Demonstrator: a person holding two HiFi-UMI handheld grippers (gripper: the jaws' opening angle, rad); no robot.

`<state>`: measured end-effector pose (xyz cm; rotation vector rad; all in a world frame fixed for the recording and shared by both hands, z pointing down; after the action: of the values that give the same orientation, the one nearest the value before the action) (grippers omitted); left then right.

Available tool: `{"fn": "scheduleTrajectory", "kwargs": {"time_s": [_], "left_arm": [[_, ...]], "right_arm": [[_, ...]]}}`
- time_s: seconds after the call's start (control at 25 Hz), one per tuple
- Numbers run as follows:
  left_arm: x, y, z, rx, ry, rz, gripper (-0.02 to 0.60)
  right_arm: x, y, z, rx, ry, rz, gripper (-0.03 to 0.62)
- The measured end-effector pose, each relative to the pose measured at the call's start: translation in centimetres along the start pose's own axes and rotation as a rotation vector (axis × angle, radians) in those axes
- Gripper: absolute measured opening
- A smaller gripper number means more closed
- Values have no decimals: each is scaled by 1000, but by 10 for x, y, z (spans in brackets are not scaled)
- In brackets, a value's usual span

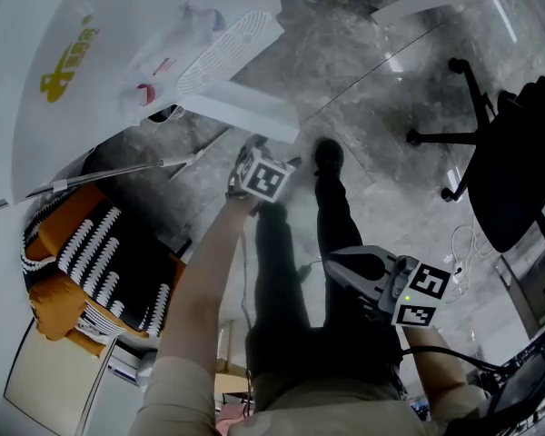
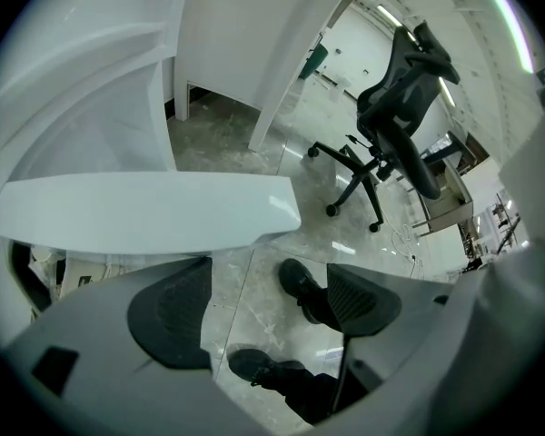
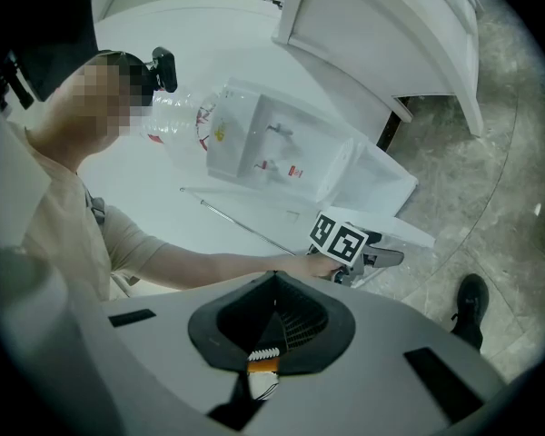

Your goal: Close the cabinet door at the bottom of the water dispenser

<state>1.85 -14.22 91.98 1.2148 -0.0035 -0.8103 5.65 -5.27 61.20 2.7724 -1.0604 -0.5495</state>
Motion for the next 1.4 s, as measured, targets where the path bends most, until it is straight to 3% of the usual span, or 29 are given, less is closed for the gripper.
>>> {"fn": "scheduleTrajectory", "kwargs": {"time_s": [0.4, 0.64, 0.88, 1.4], "left_arm": [[12, 11, -7, 18, 27, 102, 367], [35, 32, -4, 15, -15, 30, 367], [44, 41, 2, 11, -42, -5, 367], [59, 27, 33, 39, 8, -9, 367]], "right_arm": [[44, -43, -14, -2, -29, -25, 0], [65, -50, -37, -44, -58, -10, 0], [59, -40, -37, -57, -59, 37, 0], [71, -5, 0, -66, -102, 38, 0]]}}
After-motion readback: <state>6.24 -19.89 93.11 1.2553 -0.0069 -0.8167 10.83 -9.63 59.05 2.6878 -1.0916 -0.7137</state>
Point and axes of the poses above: the fingertips, and each gripper's own axes: y forward along the fingers, z to its left, x out of its top, the point moved 1 cm from there along -y, backward along the fingers, and after that the axes turned 14 degrees about -z, right-handed, at the moved point
